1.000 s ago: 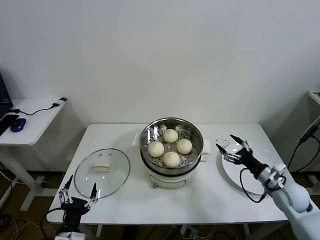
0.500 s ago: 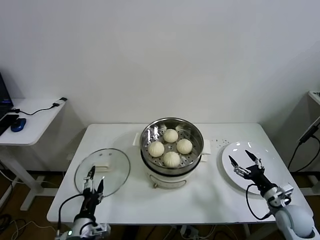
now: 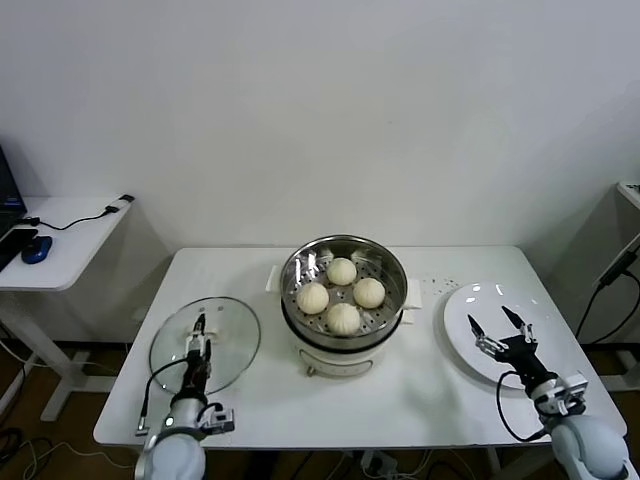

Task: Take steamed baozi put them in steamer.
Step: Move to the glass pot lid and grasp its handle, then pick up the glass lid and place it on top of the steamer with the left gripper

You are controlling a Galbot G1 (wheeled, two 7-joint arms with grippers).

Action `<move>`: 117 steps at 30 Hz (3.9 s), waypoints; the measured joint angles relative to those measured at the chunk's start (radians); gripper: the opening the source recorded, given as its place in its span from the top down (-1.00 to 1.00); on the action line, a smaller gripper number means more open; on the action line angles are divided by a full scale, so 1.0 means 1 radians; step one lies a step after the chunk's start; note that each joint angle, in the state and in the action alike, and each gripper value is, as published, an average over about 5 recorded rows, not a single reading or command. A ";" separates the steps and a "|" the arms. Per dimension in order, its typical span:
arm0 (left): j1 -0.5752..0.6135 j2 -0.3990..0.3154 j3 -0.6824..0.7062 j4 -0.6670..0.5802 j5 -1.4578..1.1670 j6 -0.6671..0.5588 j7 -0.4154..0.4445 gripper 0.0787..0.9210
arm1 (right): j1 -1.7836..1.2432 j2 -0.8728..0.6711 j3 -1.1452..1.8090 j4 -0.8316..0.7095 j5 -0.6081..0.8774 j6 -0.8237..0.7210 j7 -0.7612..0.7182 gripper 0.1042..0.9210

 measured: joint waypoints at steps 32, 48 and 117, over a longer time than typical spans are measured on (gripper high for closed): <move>-0.192 0.031 -0.003 0.228 -0.037 0.000 -0.043 0.23 | 0.004 0.060 0.030 -0.034 -0.066 0.027 -0.012 -0.76; -0.086 0.110 0.014 -0.029 -0.125 0.098 -0.020 0.83 | 0.020 0.056 0.038 -0.052 -0.069 0.033 -0.018 -0.76; -0.482 -0.170 0.685 0.050 0.170 0.594 0.360 0.83 | 0.132 0.039 0.030 -0.203 -0.134 0.058 -0.001 -0.76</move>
